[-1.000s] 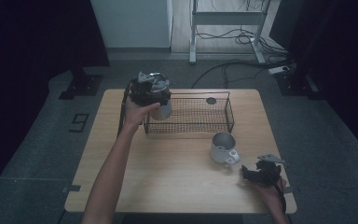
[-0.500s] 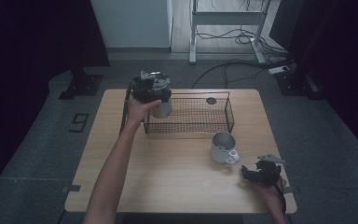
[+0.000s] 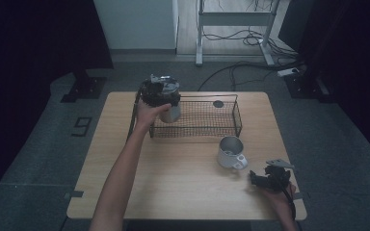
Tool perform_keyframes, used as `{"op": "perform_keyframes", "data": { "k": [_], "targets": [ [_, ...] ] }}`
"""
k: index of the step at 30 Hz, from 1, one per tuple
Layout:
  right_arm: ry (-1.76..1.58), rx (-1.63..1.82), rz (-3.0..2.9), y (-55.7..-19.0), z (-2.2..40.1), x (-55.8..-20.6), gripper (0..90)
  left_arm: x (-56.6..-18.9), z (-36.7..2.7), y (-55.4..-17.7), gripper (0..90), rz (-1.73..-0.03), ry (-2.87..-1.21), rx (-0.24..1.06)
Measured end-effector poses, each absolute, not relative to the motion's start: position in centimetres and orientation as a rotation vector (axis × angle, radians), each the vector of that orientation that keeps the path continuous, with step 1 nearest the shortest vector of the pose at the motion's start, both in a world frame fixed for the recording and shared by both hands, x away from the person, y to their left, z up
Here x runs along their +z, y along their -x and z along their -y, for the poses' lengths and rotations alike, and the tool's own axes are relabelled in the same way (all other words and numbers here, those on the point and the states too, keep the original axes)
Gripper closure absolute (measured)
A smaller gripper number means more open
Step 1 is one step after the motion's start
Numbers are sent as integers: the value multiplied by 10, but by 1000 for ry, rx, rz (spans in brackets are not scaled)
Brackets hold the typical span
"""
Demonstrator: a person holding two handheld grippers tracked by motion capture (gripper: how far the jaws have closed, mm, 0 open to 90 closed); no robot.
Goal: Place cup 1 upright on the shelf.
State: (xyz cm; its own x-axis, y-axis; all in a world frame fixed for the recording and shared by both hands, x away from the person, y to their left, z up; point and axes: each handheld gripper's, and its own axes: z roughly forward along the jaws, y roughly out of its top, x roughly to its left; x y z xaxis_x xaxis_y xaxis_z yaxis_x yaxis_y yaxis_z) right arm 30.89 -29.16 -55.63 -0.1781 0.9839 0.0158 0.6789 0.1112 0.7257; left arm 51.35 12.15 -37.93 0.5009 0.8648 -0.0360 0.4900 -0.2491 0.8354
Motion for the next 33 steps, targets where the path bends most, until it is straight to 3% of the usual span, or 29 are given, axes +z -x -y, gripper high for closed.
{"op": "perform_keyframes", "data": {
  "k": [33],
  "targets": [
    [-1611, 838, -1917, -309, 292, -556, 49, -430, -112, -530, 42, -1198, -1954, 528]
  ]
}}
